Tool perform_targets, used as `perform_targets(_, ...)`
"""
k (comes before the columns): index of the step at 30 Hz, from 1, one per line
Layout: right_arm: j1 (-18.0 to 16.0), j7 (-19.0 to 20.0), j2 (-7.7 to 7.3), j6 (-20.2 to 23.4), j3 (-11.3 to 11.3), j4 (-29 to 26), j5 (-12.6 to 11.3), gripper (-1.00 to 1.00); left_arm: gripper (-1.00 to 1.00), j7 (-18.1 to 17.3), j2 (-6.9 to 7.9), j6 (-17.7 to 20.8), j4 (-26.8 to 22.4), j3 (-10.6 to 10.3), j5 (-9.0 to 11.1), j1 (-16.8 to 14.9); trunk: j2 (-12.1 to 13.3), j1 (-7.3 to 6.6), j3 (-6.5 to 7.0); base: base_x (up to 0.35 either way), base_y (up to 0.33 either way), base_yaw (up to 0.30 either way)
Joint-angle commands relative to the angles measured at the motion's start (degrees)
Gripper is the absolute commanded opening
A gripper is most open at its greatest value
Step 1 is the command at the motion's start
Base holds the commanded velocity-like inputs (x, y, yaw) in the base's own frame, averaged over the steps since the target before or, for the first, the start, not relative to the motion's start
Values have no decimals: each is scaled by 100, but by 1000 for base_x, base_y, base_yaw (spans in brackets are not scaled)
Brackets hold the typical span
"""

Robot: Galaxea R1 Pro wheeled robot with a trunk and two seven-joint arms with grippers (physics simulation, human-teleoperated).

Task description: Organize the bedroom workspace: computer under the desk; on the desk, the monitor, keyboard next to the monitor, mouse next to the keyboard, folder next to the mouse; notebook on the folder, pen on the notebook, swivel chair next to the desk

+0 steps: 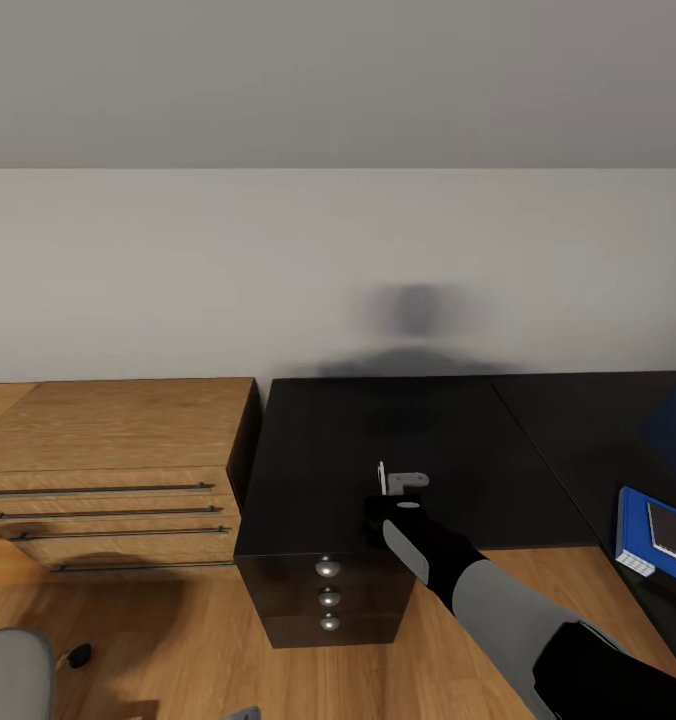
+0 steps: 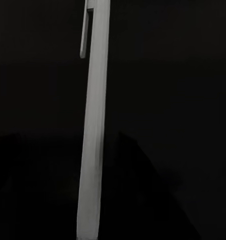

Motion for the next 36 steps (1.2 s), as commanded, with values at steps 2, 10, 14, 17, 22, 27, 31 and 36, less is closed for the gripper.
perform_targets(2, -6, -5, -6, 72, 33, -14, -50, -100, 100, 42, 4, 10, -11, -21, 29, -4, -4, 0, -6, 0, 0, 0)
perform_targets(10, -5, 323, -6, 219, -146, -21, -51, -100, 100, 42, 4, 10, -4, -21, 29, -4, -4, 0, -6, 0, 0, 0)
perform_targets(14, -4, 437, -13, 273, -193, -22, -48, -100, 100, 42, 4, 10, -4, -21, 29, -4, -4, 0, -6, 0, 0, 0)
perform_targets(17, -5, 465, -14, 277, -203, -20, -47, -100, 100, 42, 4, 10, -4, -21, 29, -4, -4, 0, -6, 0, 0, 0)
perform_targets(22, -6, 473, -20, 279, -207, -21, -46, -100, 100, 42, 4, 10, -4, -21, 29, -4, -4, 0, -6, 0, 0, 0)
perform_targets(27, -6, 473, -23, 279, -206, -22, -46, -100, 100, 42, 4, 10, -4, -21, 29, -4, -4, 0, -6, 0, 0, 0)
perform_targets(31, -4, 474, -23, 279, -212, -22, -46, -100, 100, 42, 4, 10, -4, -19, 29, -4, -4, 0, -6, 0, 0, 0)
perform_targets(36, -4, 472, -23, 279, -209, -22, -46, -100, 100, 42, 4, 10, -4, -13, 29, -3, -4, 0, -6, 0, 0, 0)
